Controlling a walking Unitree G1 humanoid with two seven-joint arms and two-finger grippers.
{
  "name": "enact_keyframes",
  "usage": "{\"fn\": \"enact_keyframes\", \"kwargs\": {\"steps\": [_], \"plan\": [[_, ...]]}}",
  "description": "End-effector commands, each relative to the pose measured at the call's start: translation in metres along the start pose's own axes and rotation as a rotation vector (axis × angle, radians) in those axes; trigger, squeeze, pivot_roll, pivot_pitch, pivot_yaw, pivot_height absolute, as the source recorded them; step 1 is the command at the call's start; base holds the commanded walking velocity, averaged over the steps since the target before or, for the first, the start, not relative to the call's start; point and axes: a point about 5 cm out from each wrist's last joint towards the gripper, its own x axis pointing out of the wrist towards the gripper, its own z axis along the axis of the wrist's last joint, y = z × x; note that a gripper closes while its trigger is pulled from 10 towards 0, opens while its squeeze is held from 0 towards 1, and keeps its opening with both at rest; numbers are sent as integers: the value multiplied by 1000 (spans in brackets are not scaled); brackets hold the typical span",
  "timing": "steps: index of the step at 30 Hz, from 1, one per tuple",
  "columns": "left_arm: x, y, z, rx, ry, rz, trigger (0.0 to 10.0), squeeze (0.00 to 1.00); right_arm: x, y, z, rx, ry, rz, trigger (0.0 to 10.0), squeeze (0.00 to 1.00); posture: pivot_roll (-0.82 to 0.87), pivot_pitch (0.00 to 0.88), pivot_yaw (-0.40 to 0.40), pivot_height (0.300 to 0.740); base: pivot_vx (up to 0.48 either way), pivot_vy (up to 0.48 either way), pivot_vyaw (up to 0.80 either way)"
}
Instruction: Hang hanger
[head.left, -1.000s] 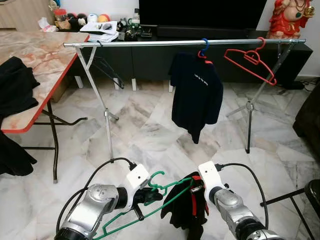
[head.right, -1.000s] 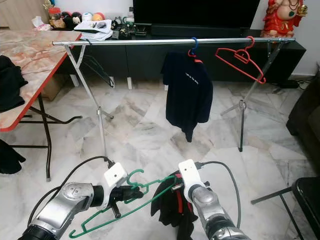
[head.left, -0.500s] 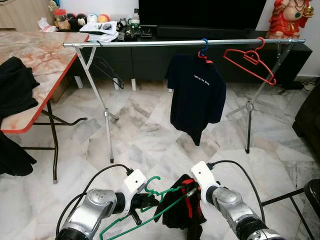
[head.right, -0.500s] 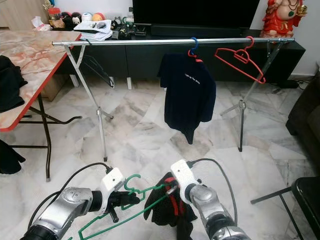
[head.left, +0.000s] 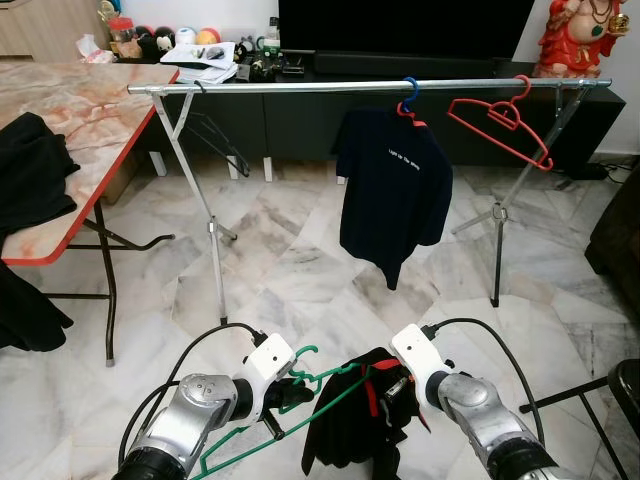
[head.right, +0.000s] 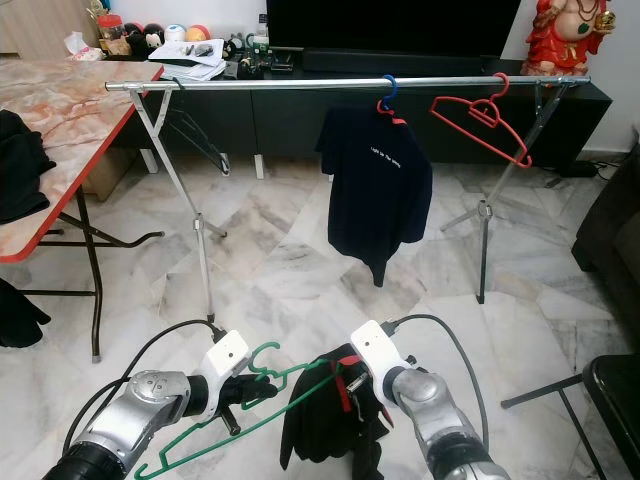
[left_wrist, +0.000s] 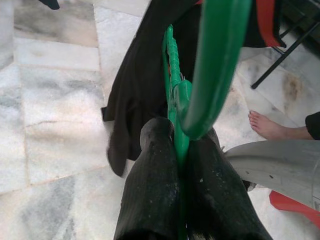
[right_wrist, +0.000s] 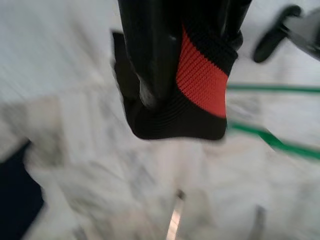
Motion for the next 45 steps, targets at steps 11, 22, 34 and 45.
{"fn": "enact_keyframes", "kwargs": {"steps": [11,22,34,45], "plan": [[2,-4,-1,-30,-27,-38,10000,0,-20,1,29,-117,-140,173,10000,0,29,100,-42,721,0,0,0],[2,-4,6,-74,-91,-57,10000,0,-52,8,39,-259,-190,360,10000,0,20,103,-40,721,0,0,0],[5,-5,10,-110,-139,-42,10000,0,-61,2,52,-287,-253,290,10000,0,19,112,-42,721,0,0,0],[3,-2,12,-126,-171,-21,10000,0,-59,-33,69,-388,-275,-59,10000,0,20,116,-43,721,0,0,0]]}}
